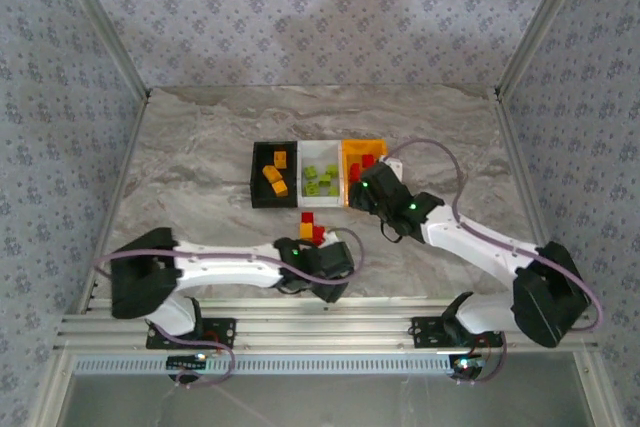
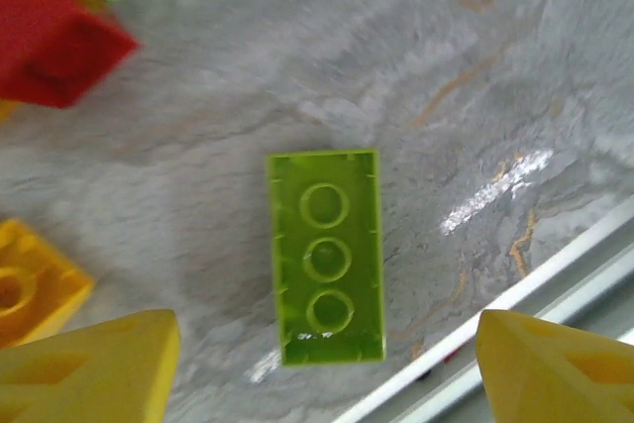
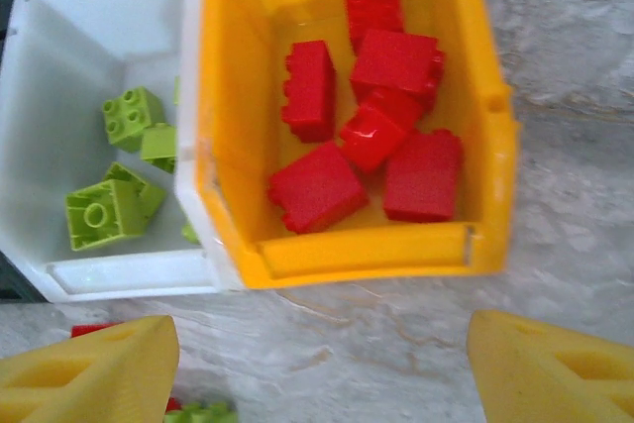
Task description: Sort the legos into containers by color
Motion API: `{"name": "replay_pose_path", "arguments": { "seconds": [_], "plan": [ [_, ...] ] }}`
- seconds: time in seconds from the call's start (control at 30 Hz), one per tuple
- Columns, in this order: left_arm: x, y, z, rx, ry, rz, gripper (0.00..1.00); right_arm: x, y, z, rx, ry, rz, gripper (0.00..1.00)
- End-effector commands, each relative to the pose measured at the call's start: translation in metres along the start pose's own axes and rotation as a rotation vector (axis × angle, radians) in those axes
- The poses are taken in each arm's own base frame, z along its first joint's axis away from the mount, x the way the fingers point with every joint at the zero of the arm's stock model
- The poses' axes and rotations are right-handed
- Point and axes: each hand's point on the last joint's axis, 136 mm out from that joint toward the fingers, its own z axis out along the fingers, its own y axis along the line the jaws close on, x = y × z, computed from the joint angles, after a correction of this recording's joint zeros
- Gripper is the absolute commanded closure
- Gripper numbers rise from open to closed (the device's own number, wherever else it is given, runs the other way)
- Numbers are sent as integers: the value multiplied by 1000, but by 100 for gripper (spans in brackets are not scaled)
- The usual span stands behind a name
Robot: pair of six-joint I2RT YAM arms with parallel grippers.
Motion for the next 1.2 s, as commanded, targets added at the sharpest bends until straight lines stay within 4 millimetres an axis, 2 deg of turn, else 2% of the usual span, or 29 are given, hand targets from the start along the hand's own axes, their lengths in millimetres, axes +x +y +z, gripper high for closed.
{"name": "replay_pose_path", "arguments": {
  "seconds": [0.0,0.23,0.47,0.6,0.73,0.83,0.93,1.07,1.17],
  "plan": [
    [2,4,8,-85,41,67,25,-8,-13,-13,6,-46,59,21],
    [-3,4,24,-132,52,88,32,-11,-23,-24,-9,-71,80,21],
    [7,-6,38,-97,113,99,54,-9,-31,-26,-2,-78,97,21],
    [6,-7,32,-83,109,96,61,-10,-34,-27,-1,-85,104,21],
    [-7,-4,14,-88,55,81,67,-10,-36,-28,2,-87,109,21],
    [-30,4,-11,-91,-35,46,68,-8,-38,-29,3,-89,117,21],
    [-62,23,-37,-79,-140,-33,68,-5,-40,-30,1,-91,121,21],
    [-116,61,-67,-63,-272,-162,67,0,-43,-30,2,-83,124,21],
    [-151,91,-71,-57,-320,-245,66,6,-44,-27,6,-64,119,21]
  ]
}}
